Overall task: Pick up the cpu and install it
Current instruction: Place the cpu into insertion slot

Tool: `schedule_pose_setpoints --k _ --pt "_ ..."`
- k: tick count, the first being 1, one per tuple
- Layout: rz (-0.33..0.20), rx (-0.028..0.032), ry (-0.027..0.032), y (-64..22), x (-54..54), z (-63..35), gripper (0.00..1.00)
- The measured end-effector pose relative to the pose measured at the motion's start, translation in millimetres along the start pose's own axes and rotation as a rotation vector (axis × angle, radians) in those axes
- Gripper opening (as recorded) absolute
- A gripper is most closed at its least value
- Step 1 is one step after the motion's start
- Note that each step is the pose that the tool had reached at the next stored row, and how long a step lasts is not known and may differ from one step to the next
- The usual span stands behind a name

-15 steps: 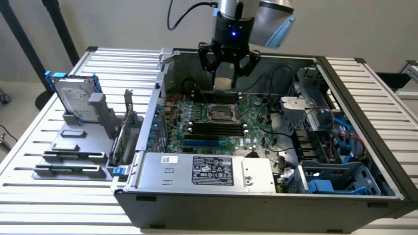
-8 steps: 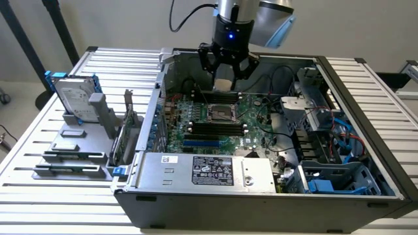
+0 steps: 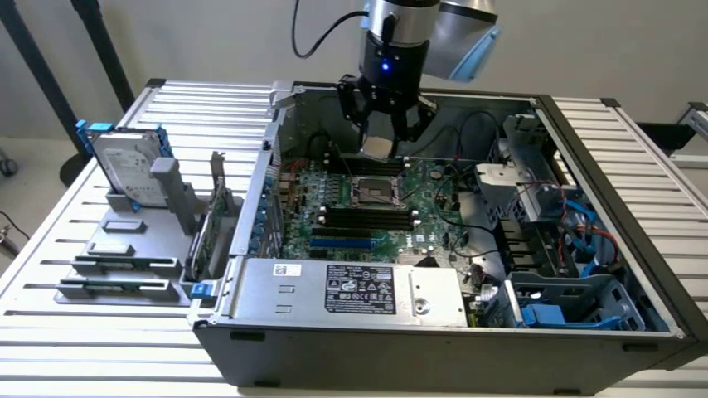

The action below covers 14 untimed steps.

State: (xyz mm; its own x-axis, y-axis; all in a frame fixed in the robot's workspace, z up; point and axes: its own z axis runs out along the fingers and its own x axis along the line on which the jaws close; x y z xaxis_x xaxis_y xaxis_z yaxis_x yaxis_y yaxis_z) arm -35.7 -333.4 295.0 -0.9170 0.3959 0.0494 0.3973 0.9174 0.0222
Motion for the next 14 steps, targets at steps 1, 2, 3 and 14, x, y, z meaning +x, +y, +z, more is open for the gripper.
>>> schedule_pose_setpoints --k 1,2,3,14 --pt "0.018 -0.0008 -0.0004 0.0 0.0 0.9 0.55" --pt "0.036 -0.0017 -0.0007 0.0 -0.1 1.9 0.55" --pt "0.054 -0.0027 -0.0012 -0.1 -0.1 2.8 0.55" --pt "0.255 -0.0124 -0.0052 -0.3 -0.7 14.2 0.55"
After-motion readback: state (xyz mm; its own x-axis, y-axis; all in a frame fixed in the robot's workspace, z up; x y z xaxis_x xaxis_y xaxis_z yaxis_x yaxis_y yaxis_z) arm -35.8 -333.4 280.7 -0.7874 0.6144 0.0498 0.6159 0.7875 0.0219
